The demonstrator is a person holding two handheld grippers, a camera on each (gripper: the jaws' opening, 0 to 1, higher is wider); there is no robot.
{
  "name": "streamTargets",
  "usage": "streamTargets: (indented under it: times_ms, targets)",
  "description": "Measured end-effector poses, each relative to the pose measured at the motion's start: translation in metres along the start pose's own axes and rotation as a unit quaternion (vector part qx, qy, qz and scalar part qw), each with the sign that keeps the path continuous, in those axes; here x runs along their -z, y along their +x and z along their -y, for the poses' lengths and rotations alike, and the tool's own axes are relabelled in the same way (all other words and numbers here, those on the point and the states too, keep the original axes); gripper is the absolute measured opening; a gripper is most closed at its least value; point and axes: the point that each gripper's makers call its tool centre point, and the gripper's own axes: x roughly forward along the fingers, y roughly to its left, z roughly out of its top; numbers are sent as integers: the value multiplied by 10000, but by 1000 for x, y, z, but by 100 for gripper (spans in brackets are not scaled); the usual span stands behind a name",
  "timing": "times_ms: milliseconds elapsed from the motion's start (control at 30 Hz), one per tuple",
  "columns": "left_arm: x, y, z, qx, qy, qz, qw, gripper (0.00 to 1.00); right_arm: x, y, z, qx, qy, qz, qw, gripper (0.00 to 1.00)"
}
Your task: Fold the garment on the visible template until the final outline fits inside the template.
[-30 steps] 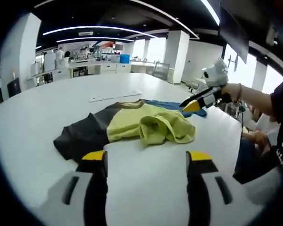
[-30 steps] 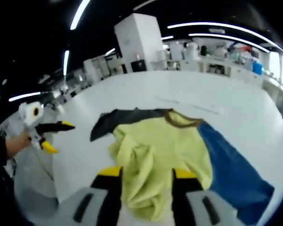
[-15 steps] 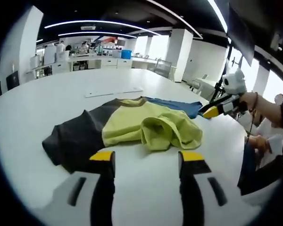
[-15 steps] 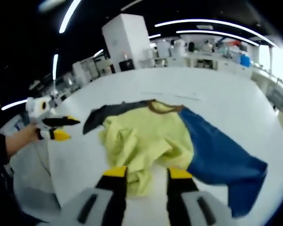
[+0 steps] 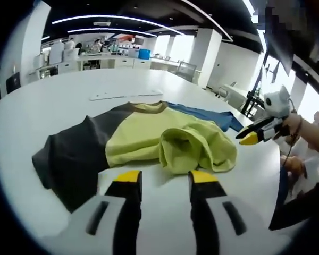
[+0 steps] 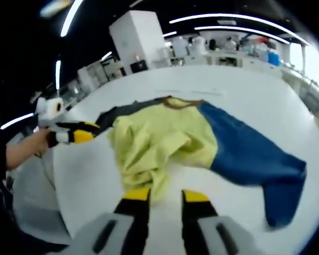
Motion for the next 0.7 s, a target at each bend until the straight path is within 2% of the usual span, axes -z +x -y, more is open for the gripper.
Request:
streamTargets:
  times_ms: [367,567,700]
  targets:
    - [7,29,-4,37,-263,-146,9995,26,7,20,-10,-213,113,-44,9997,13]
    - [9,35,-2,65,-332,-173,9993,21,9,27,-12,-89,-29,-96,9999,8]
    - [15,39,-2,45,-332,-313,9990,16,9,28,-10,5,-30,-112,9999,6]
